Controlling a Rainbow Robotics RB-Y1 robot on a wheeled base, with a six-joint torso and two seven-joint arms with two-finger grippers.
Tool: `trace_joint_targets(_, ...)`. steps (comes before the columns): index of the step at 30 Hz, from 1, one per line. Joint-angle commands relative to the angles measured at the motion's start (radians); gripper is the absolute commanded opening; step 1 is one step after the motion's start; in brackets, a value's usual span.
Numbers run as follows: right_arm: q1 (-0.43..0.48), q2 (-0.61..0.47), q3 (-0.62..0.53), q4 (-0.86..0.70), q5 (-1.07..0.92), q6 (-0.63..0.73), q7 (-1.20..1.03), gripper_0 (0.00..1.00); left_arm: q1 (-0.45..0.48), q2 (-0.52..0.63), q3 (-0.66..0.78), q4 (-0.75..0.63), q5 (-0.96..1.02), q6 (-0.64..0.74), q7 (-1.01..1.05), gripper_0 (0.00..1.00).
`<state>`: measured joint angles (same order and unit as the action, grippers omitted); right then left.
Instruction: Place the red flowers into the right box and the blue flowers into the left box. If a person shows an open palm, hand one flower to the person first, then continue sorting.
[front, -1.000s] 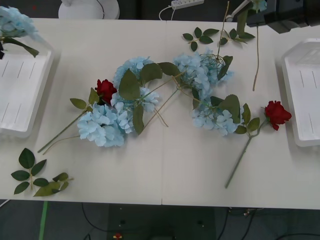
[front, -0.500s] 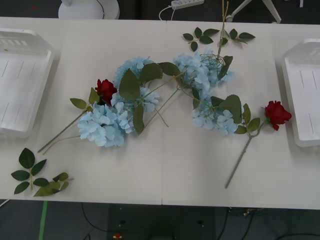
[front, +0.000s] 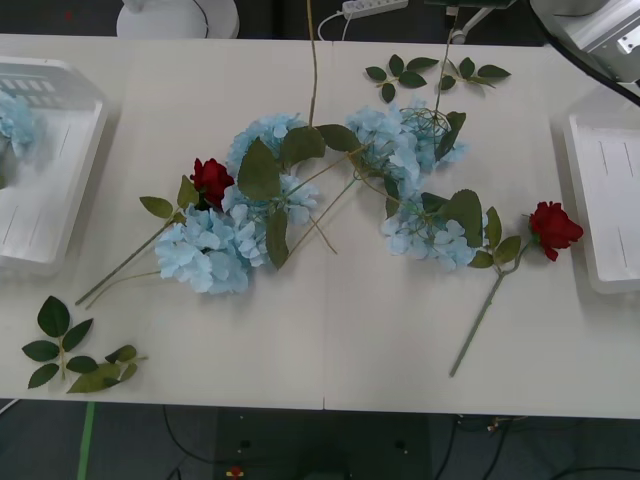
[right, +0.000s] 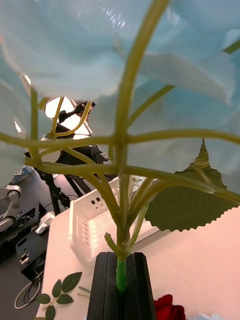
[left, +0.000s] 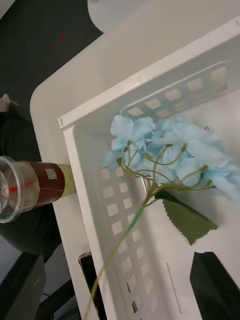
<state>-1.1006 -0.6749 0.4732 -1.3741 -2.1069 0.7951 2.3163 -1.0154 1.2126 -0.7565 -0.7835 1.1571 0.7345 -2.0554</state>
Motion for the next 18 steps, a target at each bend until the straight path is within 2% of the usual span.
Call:
trace_joint_targets(1, -0.016, 0.083, -0.024, -0.043, 0.053, -0.014, 0.018, 0.00, 0.014, 0.033, 0.002, -0.017, 0.067, -0.012, 0.041, 1.00)
trace_joint_targets(5, -0.015, 0.132, -0.022, -0.043, 0.099, -0.028, 0.015, 0.00, 0.040, 0.051, 0.014, -0.072, 0.187, -0.009, 0.052, 1.00)
trace_joint_targets(8, -0.015, 0.161, -0.011, -0.043, 0.131, -0.057, 0.014, 0.00, 0.116, 0.065, 0.089, -0.145, 0.289, -0.006, 0.061, 1.00)
trace_joint_targets(13, -0.015, 0.189, 0.062, -0.045, 0.133, -0.162, 0.021, 0.00, 0.376, 0.082, 0.348, -0.344, 0.497, -0.001, 0.074, 1.00)
trace_joint_targets(15, -0.016, 0.198, 0.087, -0.045, 0.133, -0.198, 0.023, 0.00, 0.518, 0.082, 0.465, -0.438, 0.667, -0.001, 0.066, 1.00)
trace_joint_targets(17, -0.015, 0.201, 0.096, -0.045, 0.133, -0.209, 0.026, 0.00, 0.610, 0.082, 0.540, -0.513, 0.745, -0.003, 0.063, 1.00)
trace_joint_targets(18, -0.016, 0.201, 0.101, -0.045, 0.133, -0.214, 0.028, 0.00, 0.709, 0.081, 0.620, -0.591, 0.791, -0.004, 0.060, 1.00)
